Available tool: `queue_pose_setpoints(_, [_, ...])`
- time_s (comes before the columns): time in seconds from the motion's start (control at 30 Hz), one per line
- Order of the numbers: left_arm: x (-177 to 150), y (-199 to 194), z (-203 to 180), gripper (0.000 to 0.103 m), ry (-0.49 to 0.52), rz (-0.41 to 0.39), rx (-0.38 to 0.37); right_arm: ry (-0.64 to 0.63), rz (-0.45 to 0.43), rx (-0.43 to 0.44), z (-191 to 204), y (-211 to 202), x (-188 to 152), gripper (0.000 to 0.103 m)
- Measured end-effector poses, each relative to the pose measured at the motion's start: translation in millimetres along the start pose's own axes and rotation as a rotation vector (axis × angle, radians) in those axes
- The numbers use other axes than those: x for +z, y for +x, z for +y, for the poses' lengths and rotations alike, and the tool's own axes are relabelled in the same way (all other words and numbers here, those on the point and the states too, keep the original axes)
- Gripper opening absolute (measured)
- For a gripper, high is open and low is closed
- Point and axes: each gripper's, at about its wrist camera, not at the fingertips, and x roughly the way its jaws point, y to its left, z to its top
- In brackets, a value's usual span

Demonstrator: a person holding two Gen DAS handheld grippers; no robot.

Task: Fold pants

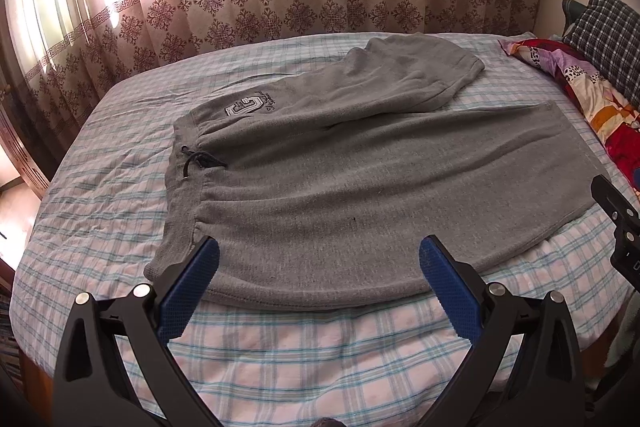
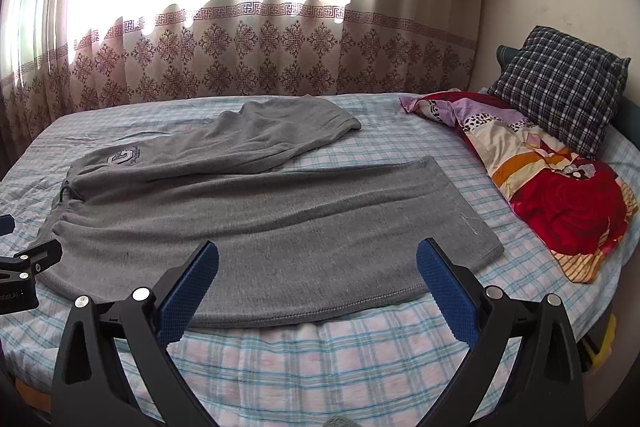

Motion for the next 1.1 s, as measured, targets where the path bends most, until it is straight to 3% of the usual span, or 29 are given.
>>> queue_pose_setpoints(0.67, [-3,12,8,0.101,-0.011,0.024,0.028,-0.016,-0.003,-0.003,1,3,-1,0.098])
queue_pose_setpoints(0.77, [-3,12,8,0.101,-0.010,0.019,0.031,-0.029,-0.142,-0.094,-1,-14,0,0.098])
queue_pose_setpoints(0.83, [-2,11,8,0.101,-0.009,0.014,0.034,-0.014,-0.225,-0.083,-5,-22,2,0.098])
queue_pose_setpoints(1.0, [-2,13,9,0.101,-0.014,0.027,0.026,0.099,0.112,0.004,-25,29,-8,0.098])
queue_pose_setpoints(1.1, [-2,18,13,0.101,-0.025,0.050,0.030,0.105,0.134,-0.005,-27,35,-12,0.098])
